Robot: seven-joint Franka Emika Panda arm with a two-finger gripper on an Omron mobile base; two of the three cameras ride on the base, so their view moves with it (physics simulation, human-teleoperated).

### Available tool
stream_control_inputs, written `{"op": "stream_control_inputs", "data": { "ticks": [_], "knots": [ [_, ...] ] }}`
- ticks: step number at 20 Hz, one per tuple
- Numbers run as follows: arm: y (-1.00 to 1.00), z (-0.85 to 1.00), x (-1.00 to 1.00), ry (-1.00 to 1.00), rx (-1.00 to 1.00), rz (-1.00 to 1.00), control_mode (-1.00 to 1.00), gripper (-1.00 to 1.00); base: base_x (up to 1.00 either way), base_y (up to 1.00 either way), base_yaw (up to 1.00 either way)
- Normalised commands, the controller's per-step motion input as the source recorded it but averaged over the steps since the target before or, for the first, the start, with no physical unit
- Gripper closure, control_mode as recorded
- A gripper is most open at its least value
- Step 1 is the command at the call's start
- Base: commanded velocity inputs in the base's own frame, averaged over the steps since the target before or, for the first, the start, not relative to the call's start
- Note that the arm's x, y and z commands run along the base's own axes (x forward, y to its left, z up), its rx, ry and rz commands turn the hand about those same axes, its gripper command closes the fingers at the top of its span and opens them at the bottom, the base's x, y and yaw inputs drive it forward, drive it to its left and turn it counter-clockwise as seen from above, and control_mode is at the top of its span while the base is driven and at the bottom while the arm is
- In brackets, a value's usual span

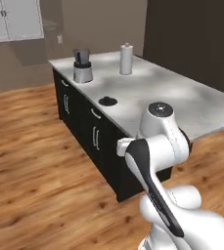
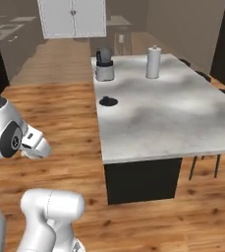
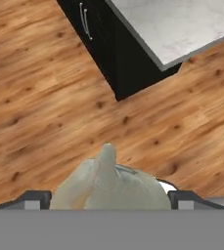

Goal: Grab the garlic and lemon from the fridge, place them in the blender, close the lid, and turn on the blender to create a marinade.

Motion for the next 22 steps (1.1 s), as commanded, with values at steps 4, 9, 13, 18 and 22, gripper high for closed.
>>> {"op": "stream_control_inputs", "data": {
  "ticks": [4, 9, 13, 18, 22],
  "knots": [
    [0.00, 0.00, 0.00, 0.00, 0.00, 0.00, 1.00, 1.00, 1.00, 0.66, -0.45],
    [0.00, 0.00, 0.00, 0.00, 0.00, 0.00, 1.00, 1.00, 1.00, 0.69, -0.45],
    [0.00, 0.00, 0.00, 0.00, 0.00, 0.00, 1.00, 1.00, 0.97, 0.92, -0.48],
    [0.00, 0.00, 0.00, 0.00, 0.00, 0.00, 1.00, 1.00, 0.51, 1.00, -0.49],
    [0.00, 0.00, 0.00, 0.00, 0.00, 0.00, 1.00, 1.00, 0.31, 1.00, -0.52]
  ]
}}
